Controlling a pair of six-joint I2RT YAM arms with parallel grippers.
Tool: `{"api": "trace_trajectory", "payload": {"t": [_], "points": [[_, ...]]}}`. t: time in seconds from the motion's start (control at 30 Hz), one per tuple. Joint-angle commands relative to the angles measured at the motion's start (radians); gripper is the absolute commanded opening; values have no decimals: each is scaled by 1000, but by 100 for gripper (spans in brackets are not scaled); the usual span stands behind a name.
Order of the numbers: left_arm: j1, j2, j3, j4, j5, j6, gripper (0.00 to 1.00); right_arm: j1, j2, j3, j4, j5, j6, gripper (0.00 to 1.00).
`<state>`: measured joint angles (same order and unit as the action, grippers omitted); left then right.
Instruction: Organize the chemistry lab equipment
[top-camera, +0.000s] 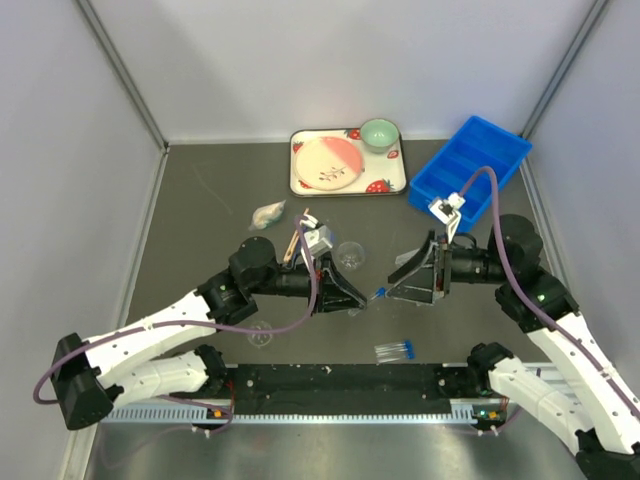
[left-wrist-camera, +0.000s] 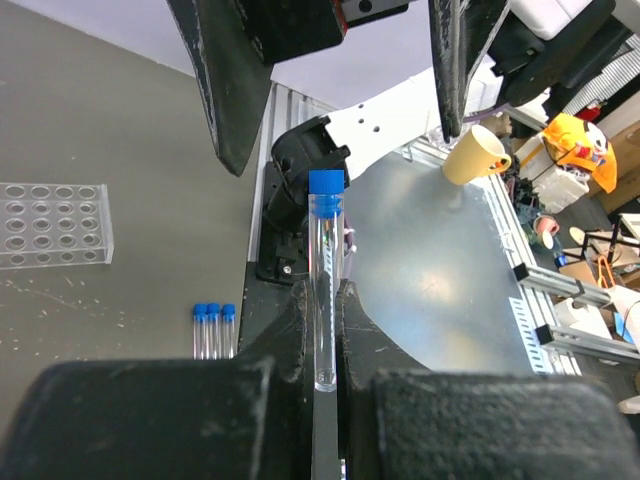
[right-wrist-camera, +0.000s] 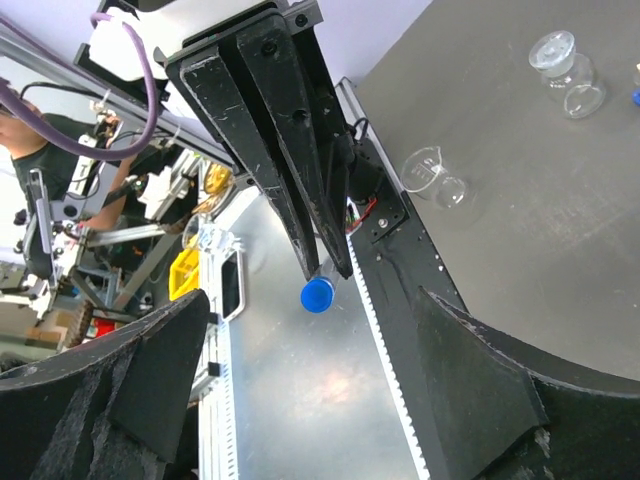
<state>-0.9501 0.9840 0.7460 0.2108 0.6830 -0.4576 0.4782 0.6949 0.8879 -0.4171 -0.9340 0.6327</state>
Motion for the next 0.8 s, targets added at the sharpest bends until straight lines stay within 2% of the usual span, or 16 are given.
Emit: {"api": "trace_trajectory", "payload": {"t": [0.0,0.33,0.63,0.77], "points": [[13,-21,-13,110,55,-46,0,36,12,-4,110,-11,30,83],[34,16,10,137,79,-61,0,119,63,-9,153,44,30,75],[50,25,18,145,85,-65,0,148,80,-10,175,66,36,52],[60,25,16,157,92,-76,0,168,84,-15,182,75,41,49]]}}
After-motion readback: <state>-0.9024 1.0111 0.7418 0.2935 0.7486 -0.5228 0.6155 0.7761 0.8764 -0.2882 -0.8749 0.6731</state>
